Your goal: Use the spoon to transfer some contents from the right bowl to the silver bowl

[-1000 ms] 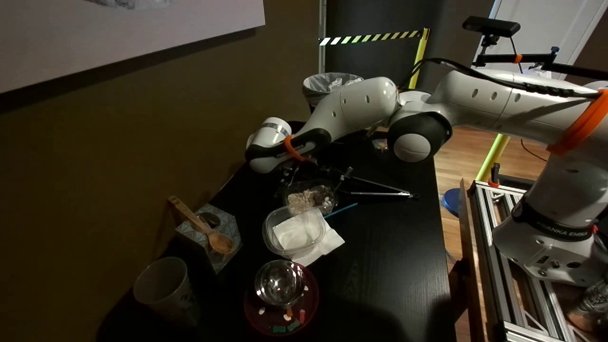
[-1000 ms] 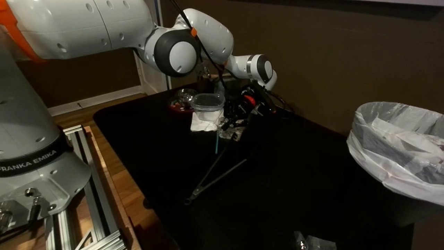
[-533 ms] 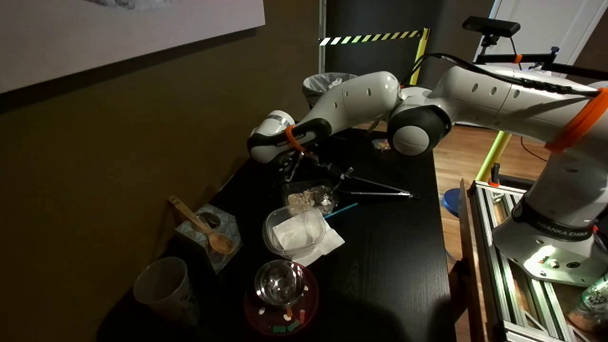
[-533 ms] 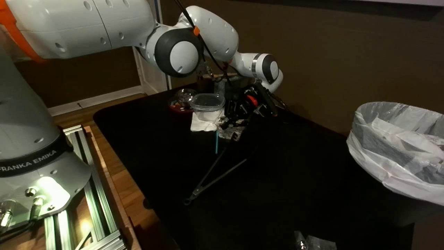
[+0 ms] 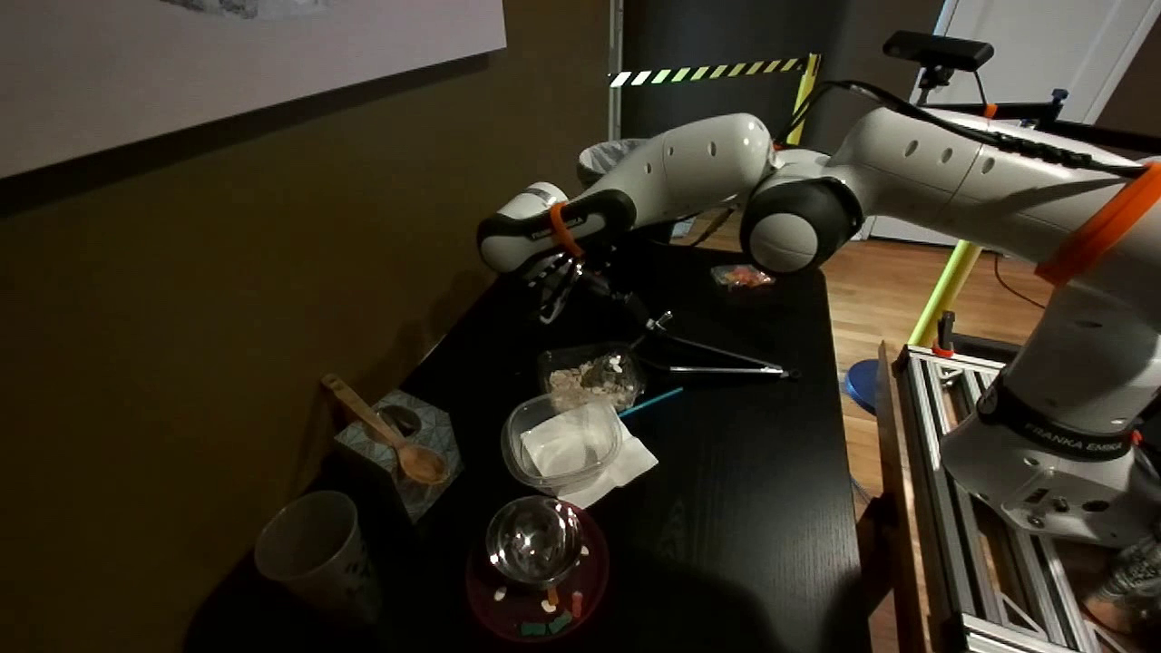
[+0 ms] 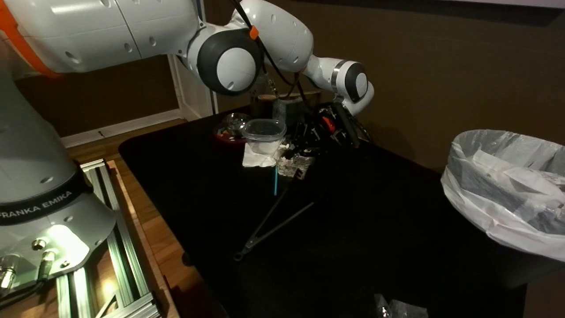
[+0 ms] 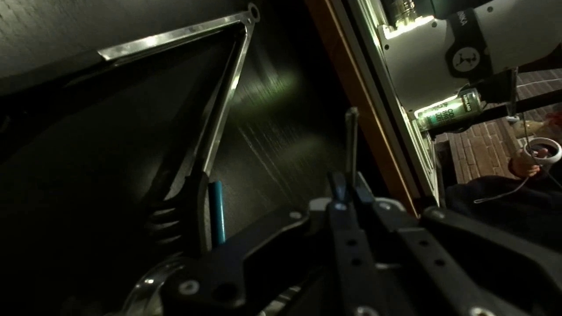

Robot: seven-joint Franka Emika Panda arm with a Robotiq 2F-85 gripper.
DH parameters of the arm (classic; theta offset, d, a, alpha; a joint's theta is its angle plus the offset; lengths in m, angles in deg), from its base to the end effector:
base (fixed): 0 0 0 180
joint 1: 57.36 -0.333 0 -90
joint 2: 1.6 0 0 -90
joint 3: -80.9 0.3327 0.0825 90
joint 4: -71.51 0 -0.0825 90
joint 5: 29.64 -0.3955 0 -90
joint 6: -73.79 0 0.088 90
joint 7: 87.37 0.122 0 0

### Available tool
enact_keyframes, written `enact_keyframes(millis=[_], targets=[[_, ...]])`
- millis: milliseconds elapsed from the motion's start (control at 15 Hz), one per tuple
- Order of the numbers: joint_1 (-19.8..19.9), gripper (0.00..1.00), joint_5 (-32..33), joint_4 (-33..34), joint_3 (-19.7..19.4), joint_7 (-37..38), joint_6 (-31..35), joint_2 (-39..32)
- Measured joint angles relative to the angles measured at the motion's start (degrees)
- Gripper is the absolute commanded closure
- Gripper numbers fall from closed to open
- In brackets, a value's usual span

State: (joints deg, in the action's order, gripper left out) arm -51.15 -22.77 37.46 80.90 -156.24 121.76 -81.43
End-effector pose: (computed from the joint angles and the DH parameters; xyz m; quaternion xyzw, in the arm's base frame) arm 0.6562 -0.0894 0.0967 -0.7204 -0.4274 0.4666 0.2839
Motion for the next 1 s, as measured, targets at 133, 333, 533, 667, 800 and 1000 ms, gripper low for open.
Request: enact_keyframes(millis=[133,333,533,667,800,1000], targets=[[0.48,0.99,-1.01,-0.85,0.05,-1.69,0.0,1.24],[0.73,0.99,-1.1,-1.52,1.16,-3.54,0.0,2.54],[0.34,0.99,-1.1,-2.0,2.33,-4.56,0.0,3.42],[-0.36,0.99,-1.1,-2.01,3.1,-4.86,0.0,3.89],[-1.58,0.99,-1.1,-1.87,3.63,-5.0,0.0,4.31],[-4.33,0.99,-1.04,-1.11,4.07,-4.93,0.15,4.49]])
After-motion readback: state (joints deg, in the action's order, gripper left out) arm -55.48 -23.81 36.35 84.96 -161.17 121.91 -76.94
